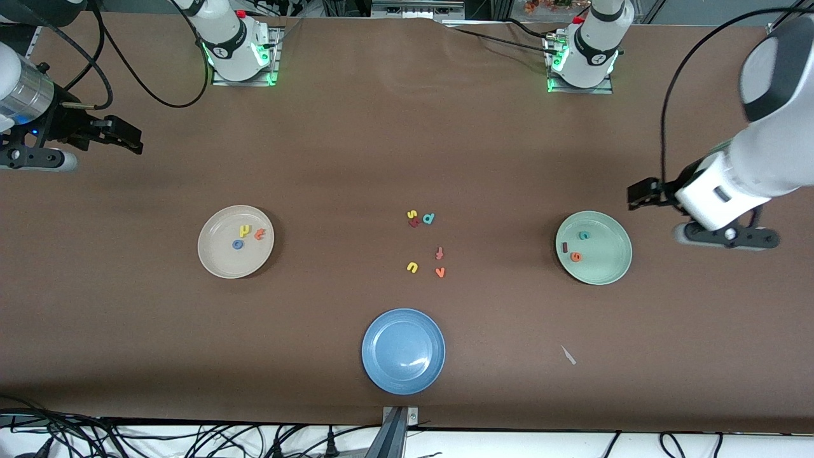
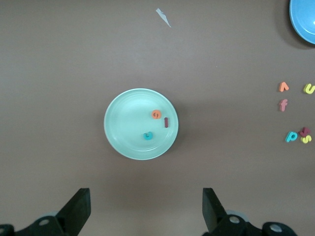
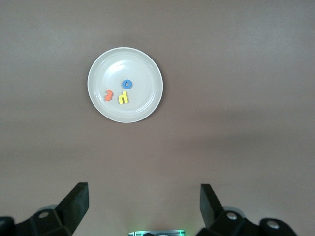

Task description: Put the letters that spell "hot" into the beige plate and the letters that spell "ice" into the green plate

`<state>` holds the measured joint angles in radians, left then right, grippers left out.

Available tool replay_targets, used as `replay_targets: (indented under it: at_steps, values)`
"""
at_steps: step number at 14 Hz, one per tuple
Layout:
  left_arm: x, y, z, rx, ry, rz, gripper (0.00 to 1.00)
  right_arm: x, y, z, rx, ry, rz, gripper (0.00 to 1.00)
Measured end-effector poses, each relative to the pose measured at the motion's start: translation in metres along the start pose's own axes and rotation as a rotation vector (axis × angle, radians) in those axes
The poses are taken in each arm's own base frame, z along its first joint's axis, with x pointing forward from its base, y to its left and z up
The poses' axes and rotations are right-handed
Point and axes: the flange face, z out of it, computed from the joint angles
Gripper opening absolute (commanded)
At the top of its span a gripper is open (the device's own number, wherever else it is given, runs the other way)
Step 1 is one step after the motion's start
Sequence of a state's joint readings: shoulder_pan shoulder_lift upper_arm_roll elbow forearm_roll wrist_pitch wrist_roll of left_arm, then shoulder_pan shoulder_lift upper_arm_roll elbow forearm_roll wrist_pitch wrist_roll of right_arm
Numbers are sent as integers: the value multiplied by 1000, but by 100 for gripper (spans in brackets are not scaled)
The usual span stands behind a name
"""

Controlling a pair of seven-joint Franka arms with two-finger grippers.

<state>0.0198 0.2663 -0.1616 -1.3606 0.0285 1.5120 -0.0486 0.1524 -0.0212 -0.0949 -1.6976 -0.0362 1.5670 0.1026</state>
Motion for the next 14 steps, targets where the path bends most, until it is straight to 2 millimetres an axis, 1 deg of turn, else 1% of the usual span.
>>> replay_targets:
  at_steps: [1, 3, 4, 6, 9, 11, 14]
  values:
    - [-9, 0, -4, 8, 22, 1, 100, 0, 0, 0, 0, 0, 0, 100]
    - [-26, 0, -4, 19, 63, -2, 100, 0, 0, 0, 0, 0, 0, 100]
    - [-33, -4, -3, 24, 72, -12, 100, 0, 0, 0, 0, 0, 1, 100]
    - [-45, -12, -8, 29, 88, -21, 100, 0, 0, 0, 0, 0, 1, 100]
    - [-64, -2, -9, 36, 83, -4, 100, 0, 0, 0, 0, 0, 2, 100]
    - [-69, -6, -9, 36, 87, -11, 100, 0, 0, 0, 0, 0, 2, 100]
    - [-69, -18, -8, 33, 94, -33, 100, 0, 0, 0, 0, 0, 2, 100]
